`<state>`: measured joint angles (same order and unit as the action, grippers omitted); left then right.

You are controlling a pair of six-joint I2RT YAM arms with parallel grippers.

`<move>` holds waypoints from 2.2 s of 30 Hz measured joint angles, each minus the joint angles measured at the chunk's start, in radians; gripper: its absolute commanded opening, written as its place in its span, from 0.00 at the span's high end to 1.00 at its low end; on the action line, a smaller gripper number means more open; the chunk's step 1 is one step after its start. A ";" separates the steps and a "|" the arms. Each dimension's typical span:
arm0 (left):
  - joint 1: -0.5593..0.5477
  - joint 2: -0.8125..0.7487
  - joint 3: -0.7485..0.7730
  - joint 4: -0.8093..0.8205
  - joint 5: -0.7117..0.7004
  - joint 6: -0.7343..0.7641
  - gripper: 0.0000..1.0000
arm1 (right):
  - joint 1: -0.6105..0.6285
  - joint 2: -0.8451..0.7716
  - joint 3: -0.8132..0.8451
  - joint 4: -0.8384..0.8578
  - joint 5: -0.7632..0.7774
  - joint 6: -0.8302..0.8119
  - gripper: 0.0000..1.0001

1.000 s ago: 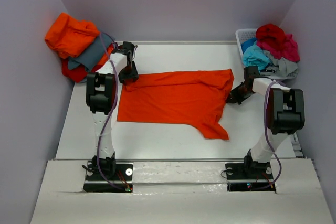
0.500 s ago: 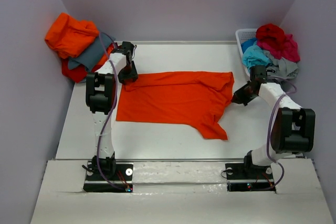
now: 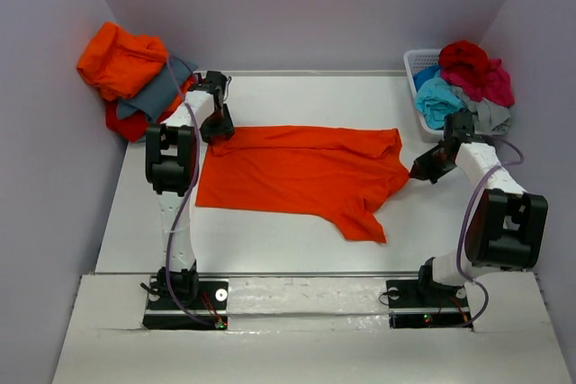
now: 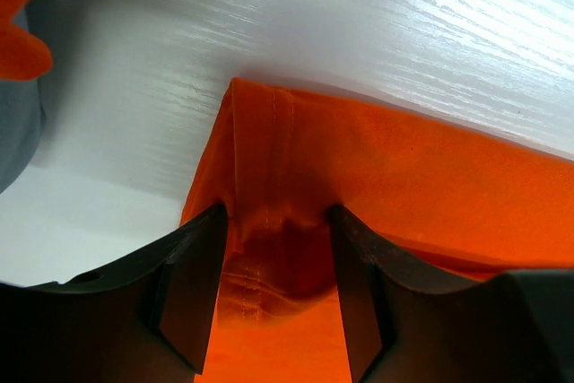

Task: Fold and stack the t-shirts
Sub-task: Fold the tshirt

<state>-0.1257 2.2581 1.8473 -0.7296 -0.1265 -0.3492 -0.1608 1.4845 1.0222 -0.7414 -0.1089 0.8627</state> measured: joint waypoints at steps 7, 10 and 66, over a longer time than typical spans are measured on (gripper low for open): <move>0.003 -0.012 -0.024 0.021 0.006 0.001 0.39 | -0.010 0.072 0.085 -0.014 -0.019 -0.039 0.57; 0.003 -0.017 -0.034 0.030 0.006 0.001 0.39 | -0.010 0.116 0.119 -0.013 -0.035 -0.067 0.34; -0.003 -0.021 -0.035 0.025 -0.017 0.019 0.39 | 0.214 0.525 0.527 -0.040 -0.270 -0.225 0.40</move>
<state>-0.1291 2.2368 1.8122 -0.7044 -0.1432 -0.3298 0.0528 2.0090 1.5490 -0.7818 -0.3790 0.6380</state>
